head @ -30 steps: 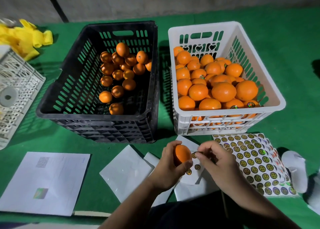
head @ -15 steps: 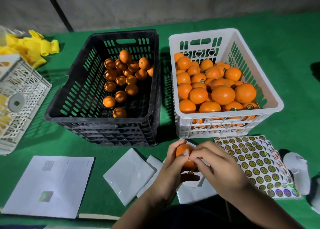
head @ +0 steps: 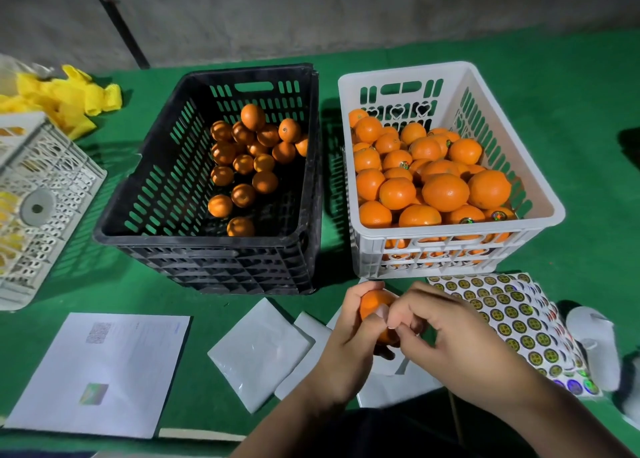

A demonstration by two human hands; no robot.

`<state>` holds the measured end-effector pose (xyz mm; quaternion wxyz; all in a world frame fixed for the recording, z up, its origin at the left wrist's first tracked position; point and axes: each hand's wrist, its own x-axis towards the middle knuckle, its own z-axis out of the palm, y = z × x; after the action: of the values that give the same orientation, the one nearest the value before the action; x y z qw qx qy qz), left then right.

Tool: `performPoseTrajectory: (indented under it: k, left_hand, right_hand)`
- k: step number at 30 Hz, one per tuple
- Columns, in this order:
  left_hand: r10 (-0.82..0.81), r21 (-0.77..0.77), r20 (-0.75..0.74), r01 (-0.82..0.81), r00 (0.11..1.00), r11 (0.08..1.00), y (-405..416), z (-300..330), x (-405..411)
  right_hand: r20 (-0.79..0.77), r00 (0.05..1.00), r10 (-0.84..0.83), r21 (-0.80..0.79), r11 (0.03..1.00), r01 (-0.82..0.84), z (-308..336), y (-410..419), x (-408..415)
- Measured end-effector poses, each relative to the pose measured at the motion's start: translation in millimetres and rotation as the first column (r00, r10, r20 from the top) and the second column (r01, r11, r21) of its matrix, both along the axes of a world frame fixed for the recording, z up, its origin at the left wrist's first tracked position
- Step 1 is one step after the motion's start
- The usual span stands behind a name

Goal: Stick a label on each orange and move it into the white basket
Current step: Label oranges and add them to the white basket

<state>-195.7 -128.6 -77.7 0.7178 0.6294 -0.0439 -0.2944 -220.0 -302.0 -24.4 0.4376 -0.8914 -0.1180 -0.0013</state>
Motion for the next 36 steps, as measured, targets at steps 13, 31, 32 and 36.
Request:
performPoseTrajectory:
  k: [13, 31, 32, 36]
  left_hand:
    - [-0.053, 0.104, -0.027, 0.056, 0.998, 0.993, 1.5, 2.7, -0.1]
    - [0.066, -0.011, 0.126, -0.065, 0.990, 0.998, 1.0, 8.6, 10.3]
    - [0.058, -0.016, 0.127, -0.057, 0.990, 0.998, -1.5, 12.2, 11.6]
    - [0.065, -0.064, 0.072, -0.060, 0.995, 0.996, -22.8, 31.2, 17.4]
  right_hand:
    - [-0.080, 0.973, 0.217, -0.341, 0.911, -0.231, 21.8, -6.0, 3.5]
    - [-0.031, 0.985, -0.168, 0.186, 0.968, 0.171, -10.5, -6.7, -3.5]
    - [-0.063, 0.978, -0.200, 0.271, 0.939, 0.210, -11.3, -2.3, 0.1]
    - [-0.177, 0.968, -0.180, 0.469, 0.849, 0.244, -9.0, 14.9, 19.6]
